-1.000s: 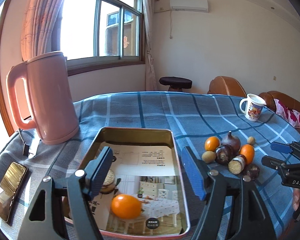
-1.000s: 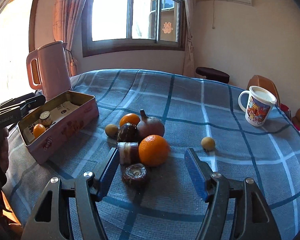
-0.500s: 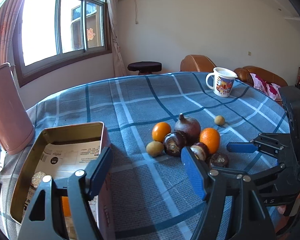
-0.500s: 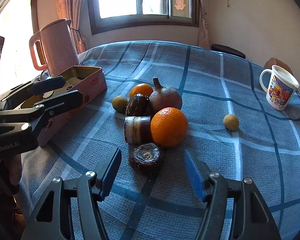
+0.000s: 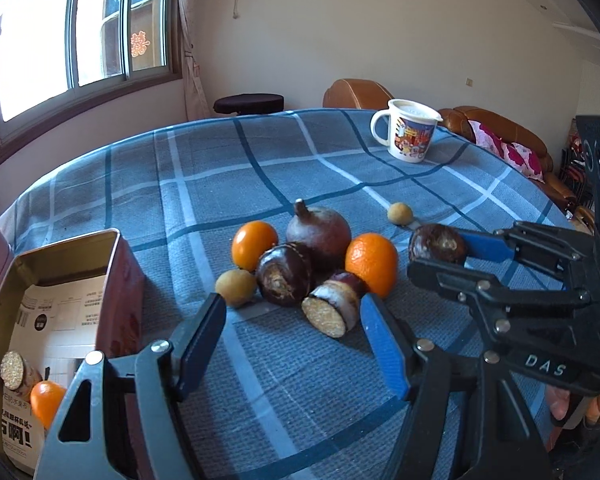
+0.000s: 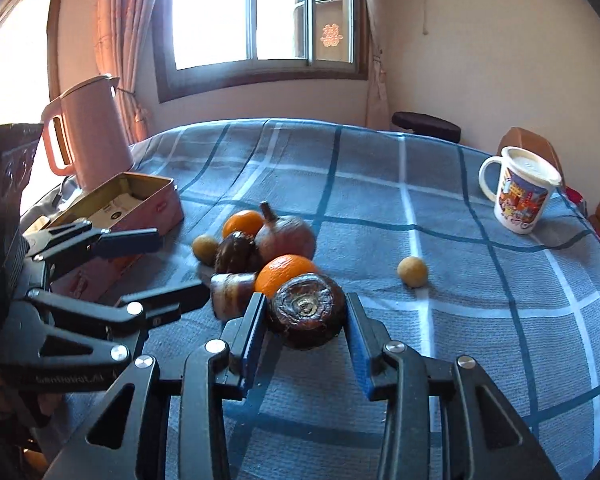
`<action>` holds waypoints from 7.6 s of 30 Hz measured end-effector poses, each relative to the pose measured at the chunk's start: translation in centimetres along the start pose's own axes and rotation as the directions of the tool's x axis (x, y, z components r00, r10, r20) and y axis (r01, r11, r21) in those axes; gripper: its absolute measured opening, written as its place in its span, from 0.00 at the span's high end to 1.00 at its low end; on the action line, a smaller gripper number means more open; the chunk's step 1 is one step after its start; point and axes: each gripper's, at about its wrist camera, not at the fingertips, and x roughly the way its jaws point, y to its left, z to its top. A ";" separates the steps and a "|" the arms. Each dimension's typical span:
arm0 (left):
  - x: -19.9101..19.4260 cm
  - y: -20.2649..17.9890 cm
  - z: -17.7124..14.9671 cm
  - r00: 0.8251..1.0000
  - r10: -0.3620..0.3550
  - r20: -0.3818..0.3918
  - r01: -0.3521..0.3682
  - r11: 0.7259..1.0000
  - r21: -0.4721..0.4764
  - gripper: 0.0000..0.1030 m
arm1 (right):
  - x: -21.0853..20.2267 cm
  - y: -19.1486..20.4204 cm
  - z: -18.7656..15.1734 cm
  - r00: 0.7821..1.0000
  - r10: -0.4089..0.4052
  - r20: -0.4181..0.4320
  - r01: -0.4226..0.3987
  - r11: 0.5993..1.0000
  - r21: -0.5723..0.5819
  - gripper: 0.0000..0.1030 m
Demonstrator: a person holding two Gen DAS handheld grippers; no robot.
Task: Organize fruits
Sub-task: 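Grasp a whole mangosteen with the right tool, then grasp another halved mangosteen with the left tool while the right tool holds the mangosteen, then lift the mangosteen half with the left tool while the right tool lifts the whole mangosteen, then carry the mangosteen half with the left tool while the right tool carries the mangosteen over the tin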
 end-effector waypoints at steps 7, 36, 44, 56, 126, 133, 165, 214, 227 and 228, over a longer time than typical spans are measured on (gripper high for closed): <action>2.6 -1.2 0.7 0.993 -0.069 -0.092 0.070 0.998 0.006 0.51 | 1.6 -1.7 0.4 1.000 -0.016 -0.018 0.018 0.998 0.065 0.61; 1.1 -0.5 0.6 0.994 -0.105 -0.022 0.104 0.994 -0.026 0.60 | 1.0 -2.1 0.2 0.999 0.037 0.013 -0.038 0.996 0.079 0.61; 0.0 -0.5 0.6 0.995 -0.095 0.032 0.095 0.995 -0.018 0.62 | 0.5 -1.9 0.2 0.998 0.047 0.043 -0.050 0.996 0.068 0.61; -0.8 -0.7 0.4 0.995 -0.070 0.066 0.070 0.997 -0.009 0.62 | 0.0 -1.9 0.2 0.996 0.050 0.070 -0.054 0.996 0.064 0.61; -6.4 -0.4 -1.3 0.937 0.038 0.348 -0.034 0.999 -0.019 0.63 | -4.4 -0.5 -0.7 0.951 0.056 0.305 -0.049 0.998 -0.030 0.61; -6.9 -0.2 -1.6 0.930 0.052 0.364 -0.048 0.999 -0.020 0.63 | -4.8 -0.1 -0.8 0.944 0.052 0.326 -0.037 0.998 -0.051 0.61; -8.8 4.1 -3.0 0.925 0.132 0.356 -0.097 0.989 -0.113 0.63 | -3.5 4.5 1.4 0.941 0.151 0.301 -0.111 0.983 -0.145 0.61; -11.2 13.3 -5.2 0.912 0.287 0.294 -0.205 0.938 -0.279 0.63 | 1.5 15.3 5.0 0.929 0.324 0.180 -0.261 0.917 -0.302 0.61; -11.0 14.8 -5.7 0.923 0.303 0.235 -0.227 0.925 -0.303 0.63 | 2.9 17.0 4.7 0.927 0.351 0.134 -0.298 0.904 -0.305 0.61; -11.0 14.8 -5.7 0.924 0.304 0.230 -0.229 0.925 -0.303 0.63 | 3.0 17.1 4.7 0.927 0.352 0.131 -0.300 0.903 -0.307 0.61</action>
